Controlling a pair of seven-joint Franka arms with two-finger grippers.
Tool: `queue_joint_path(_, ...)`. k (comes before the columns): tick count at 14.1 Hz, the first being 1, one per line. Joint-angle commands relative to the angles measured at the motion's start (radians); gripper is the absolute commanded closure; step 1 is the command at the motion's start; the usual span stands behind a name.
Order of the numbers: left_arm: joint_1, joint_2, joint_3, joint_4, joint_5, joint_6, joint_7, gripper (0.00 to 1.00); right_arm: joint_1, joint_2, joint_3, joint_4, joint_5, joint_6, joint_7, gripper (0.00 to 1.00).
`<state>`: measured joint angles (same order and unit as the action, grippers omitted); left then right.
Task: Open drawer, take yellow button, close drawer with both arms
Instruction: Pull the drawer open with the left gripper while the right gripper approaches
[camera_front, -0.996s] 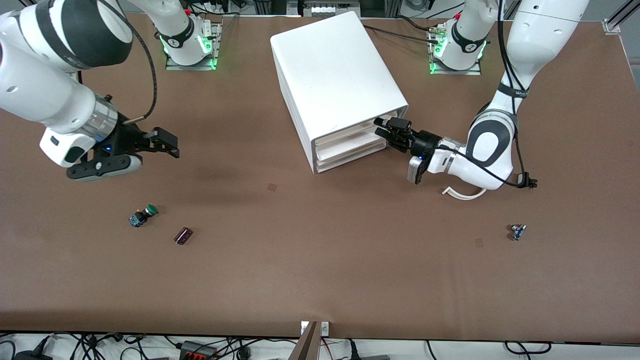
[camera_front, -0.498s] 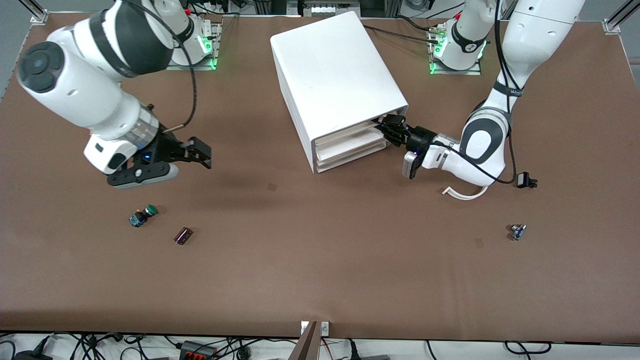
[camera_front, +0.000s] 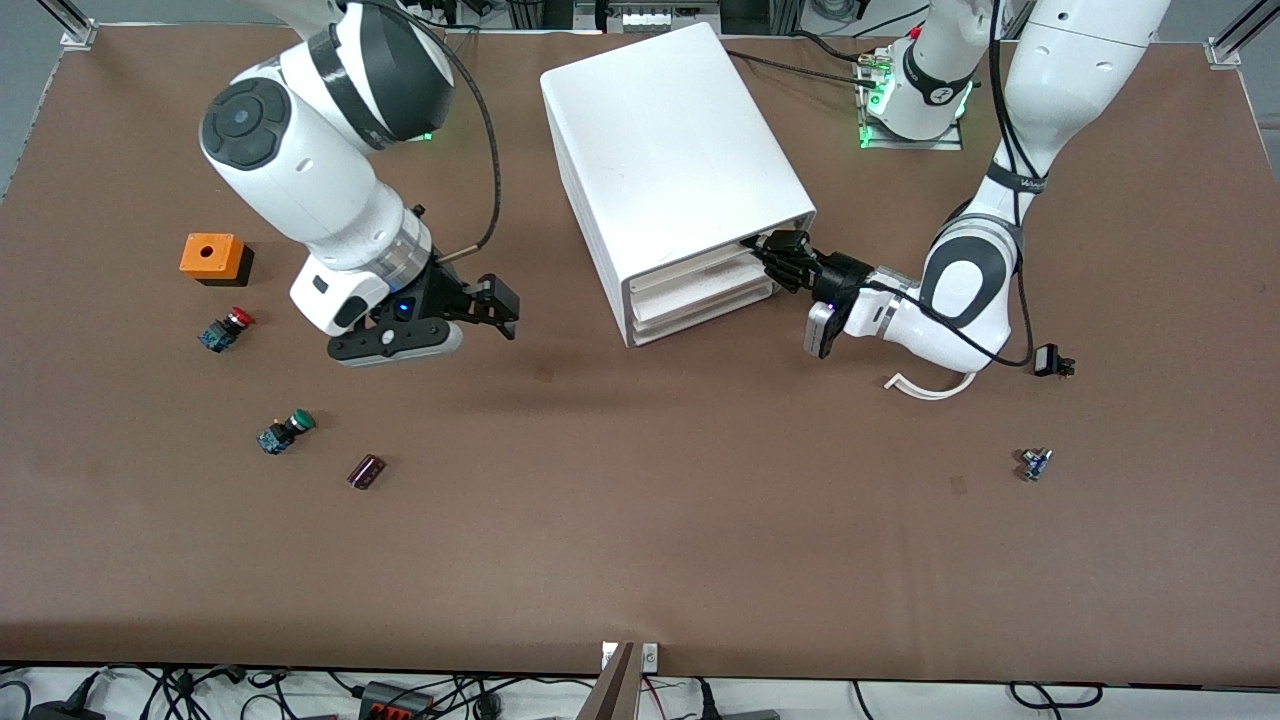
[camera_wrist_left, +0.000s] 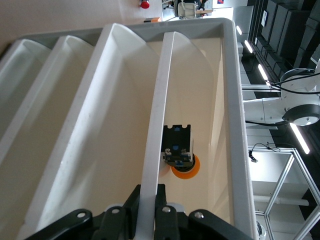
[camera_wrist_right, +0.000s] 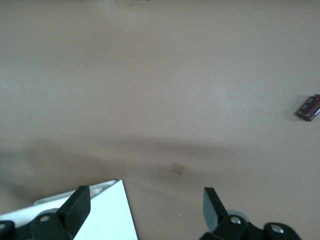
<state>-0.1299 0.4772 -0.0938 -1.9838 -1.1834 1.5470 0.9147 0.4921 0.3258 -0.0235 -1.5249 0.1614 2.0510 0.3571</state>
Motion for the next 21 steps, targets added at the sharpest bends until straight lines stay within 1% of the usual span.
queue_joint_path(1,0.015,0.036,0.012,0.069,-0.004,0.024,-0.002,0.97,0.051,0.093,-0.010,0.119,0.010,-0.006,0.133,0.00)
queue_joint_path(2,0.019,0.061,0.026,0.094,-0.004,0.027,-0.002,0.97,0.062,0.110,-0.009,0.140,0.009,-0.002,0.195,0.00)
queue_joint_path(4,0.019,0.121,0.058,0.158,-0.004,0.027,-0.002,0.97,0.100,0.162,-0.010,0.216,0.009,0.021,0.267,0.00)
queue_joint_path(7,0.019,0.188,0.106,0.272,-0.002,0.031,-0.005,0.96,0.140,0.261,-0.009,0.363,0.012,0.035,0.287,0.00)
queue_joint_path(8,0.019,0.204,0.111,0.299,-0.002,0.032,-0.005,0.96,0.157,0.292,-0.007,0.394,0.013,0.055,0.283,0.00)
queue_joint_path(11,0.018,0.230,0.135,0.355,-0.001,0.032,-0.005,0.96,0.241,0.337,-0.010,0.419,0.009,0.121,0.287,0.00)
queue_joint_path(13,0.019,0.235,0.144,0.359,0.001,0.032,-0.003,0.96,0.270,0.345,-0.015,0.419,0.001,0.129,0.287,0.00)
queue_joint_path(14,0.019,0.233,0.149,0.359,0.001,0.032,-0.003,0.90,0.284,0.343,-0.018,0.420,0.000,0.129,0.287,0.00)
queue_joint_path(15,0.019,0.230,0.149,0.359,0.001,0.032,-0.003,0.49,0.298,0.345,-0.023,0.420,-0.008,0.124,0.287,0.00)
queue_joint_path(16,0.021,0.228,0.149,0.359,-0.001,0.032,0.004,0.01,0.312,0.346,-0.023,0.420,-0.046,0.117,0.287,0.00)
queue_joint_path(17,0.024,0.224,0.151,0.359,-0.001,0.028,0.000,0.00,0.331,0.349,-0.021,0.420,-0.104,0.110,0.289,0.00)
queue_joint_path(18,0.033,0.216,0.154,0.361,-0.001,0.025,-0.005,0.00,0.350,0.357,-0.023,0.420,-0.124,0.107,0.290,0.00)
queue_joint_path(19,0.038,0.206,0.158,0.361,0.001,0.021,-0.003,0.00,0.355,0.372,-0.023,0.437,-0.126,0.107,0.290,0.00)
queue_joint_path(20,0.039,0.190,0.163,0.365,0.031,0.019,-0.003,0.00,0.361,0.387,-0.020,0.475,-0.128,0.106,0.290,0.00)
queue_joint_path(21,0.044,0.178,0.167,0.397,0.074,0.012,-0.013,0.00,0.371,0.401,-0.021,0.491,-0.128,0.110,0.290,0.00)
